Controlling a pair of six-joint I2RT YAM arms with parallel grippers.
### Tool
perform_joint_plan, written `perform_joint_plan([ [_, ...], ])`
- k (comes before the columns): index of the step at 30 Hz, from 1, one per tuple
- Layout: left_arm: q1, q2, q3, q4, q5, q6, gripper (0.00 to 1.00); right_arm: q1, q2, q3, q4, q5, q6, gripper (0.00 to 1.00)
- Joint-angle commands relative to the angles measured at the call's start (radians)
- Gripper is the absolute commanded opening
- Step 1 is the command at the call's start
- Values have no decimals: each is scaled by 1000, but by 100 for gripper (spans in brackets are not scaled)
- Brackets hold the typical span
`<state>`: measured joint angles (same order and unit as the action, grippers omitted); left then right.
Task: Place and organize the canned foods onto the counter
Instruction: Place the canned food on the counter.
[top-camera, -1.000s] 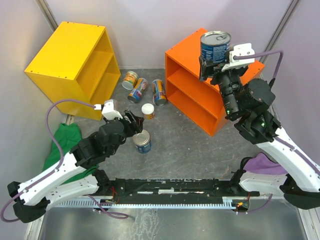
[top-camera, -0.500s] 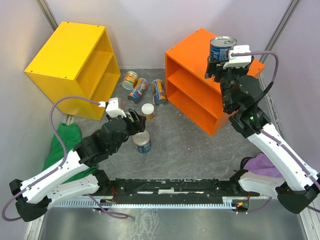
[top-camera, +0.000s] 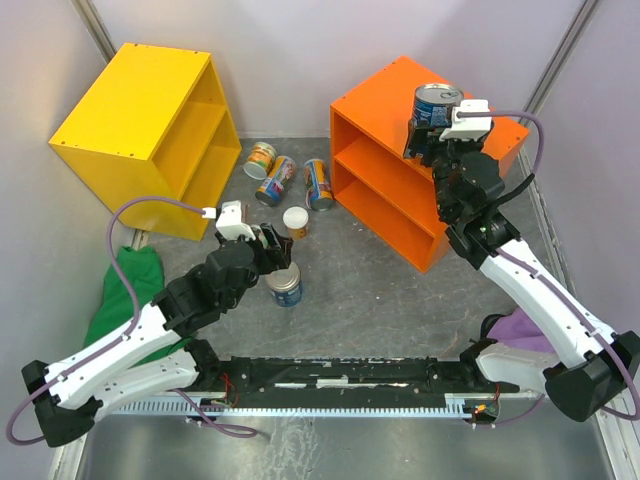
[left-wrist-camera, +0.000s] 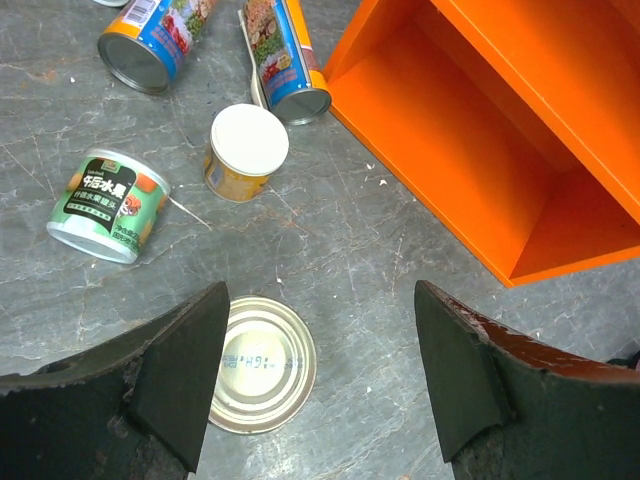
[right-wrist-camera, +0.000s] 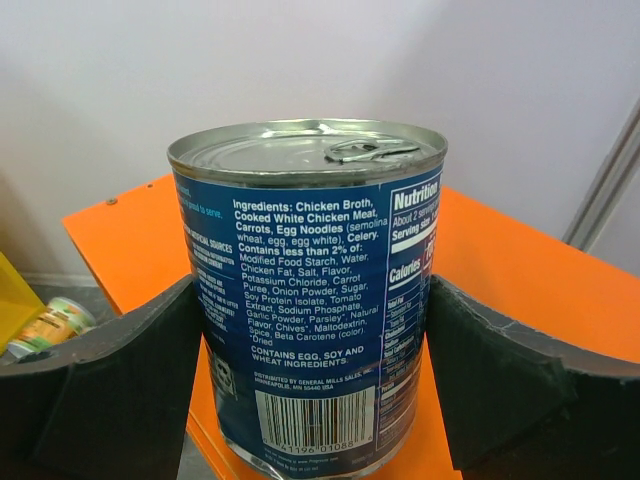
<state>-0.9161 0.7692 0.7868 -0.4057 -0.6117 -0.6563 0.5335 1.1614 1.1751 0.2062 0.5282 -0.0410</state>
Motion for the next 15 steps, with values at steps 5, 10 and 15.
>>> perform_joint_plan([
  [5, 40, -11, -20, 80, 62, 59, 82, -7, -34, -12, 202, -29, 66, 27],
  [10, 78, -13, -26, 85, 113, 49, 82, -6, -27, -21, 145, -16, 91, 30],
  [15, 97, -11, -30, 99, 146, 29, 82, -6, -8, -8, 82, -14, 112, 37],
])
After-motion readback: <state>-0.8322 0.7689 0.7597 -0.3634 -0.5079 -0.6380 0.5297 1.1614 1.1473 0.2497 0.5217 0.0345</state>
